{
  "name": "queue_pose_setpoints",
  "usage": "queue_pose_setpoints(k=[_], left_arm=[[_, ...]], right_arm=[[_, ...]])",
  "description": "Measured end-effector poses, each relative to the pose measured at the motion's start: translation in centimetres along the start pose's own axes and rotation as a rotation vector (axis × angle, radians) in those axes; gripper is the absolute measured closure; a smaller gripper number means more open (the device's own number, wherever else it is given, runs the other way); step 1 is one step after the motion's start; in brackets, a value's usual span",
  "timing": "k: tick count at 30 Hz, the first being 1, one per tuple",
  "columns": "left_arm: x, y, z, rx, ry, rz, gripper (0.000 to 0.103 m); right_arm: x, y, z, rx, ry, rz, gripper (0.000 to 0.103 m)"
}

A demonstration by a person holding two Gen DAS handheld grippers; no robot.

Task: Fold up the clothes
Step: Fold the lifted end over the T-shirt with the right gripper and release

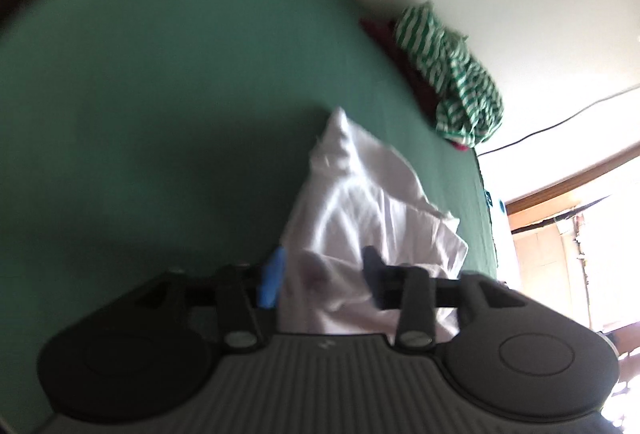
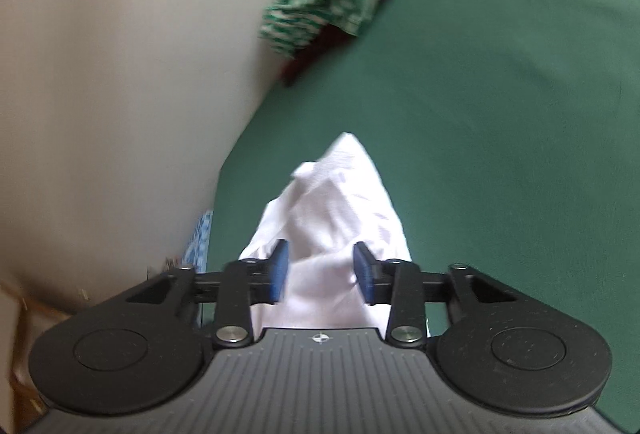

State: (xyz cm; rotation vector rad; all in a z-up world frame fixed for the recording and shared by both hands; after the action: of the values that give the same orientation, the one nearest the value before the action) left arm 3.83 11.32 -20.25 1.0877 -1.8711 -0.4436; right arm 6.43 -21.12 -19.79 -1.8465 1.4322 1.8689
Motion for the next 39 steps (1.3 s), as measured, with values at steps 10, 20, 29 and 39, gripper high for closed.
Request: queue_pose_setpoints(k=[10,20,29,39], left_arm=[[4.1,-0.9,5.3,-0.092,-0.15,-0.003,0.06],[6.8,1.7,8.3,-0.101,-0.263,0.014,0.096],[4.7,1.0,9.8,-0.122,-0.215,-0.013,0.085],[6.0,2.0,9.5,-0.104,-0.413,-0.148,0.073]], right_arm=[[0.3,0.4,5.8,-0.032,0.357,0.21,0.059],[-0.3,2.3,7.4,-0.185,0.371,0.131,0.091],[2.2,2.6,8.0,-0.216,0.366,0.148,0.09],[1.8,4.2,7.6,-0.15,0.505,0.164,0.082]])
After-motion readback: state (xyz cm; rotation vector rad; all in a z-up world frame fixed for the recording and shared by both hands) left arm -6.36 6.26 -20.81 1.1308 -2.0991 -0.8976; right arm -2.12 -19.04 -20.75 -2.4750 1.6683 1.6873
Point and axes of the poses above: each gripper's, at about its wrist camera, not at the fingertips, and y roughly against the way its jaws point, x to its right, z to its underside, the point moved 7 cm from there along -y, roughly the way its jaws point, and after that the axes turned 14 degrees about -y, right-handed, at the moved point
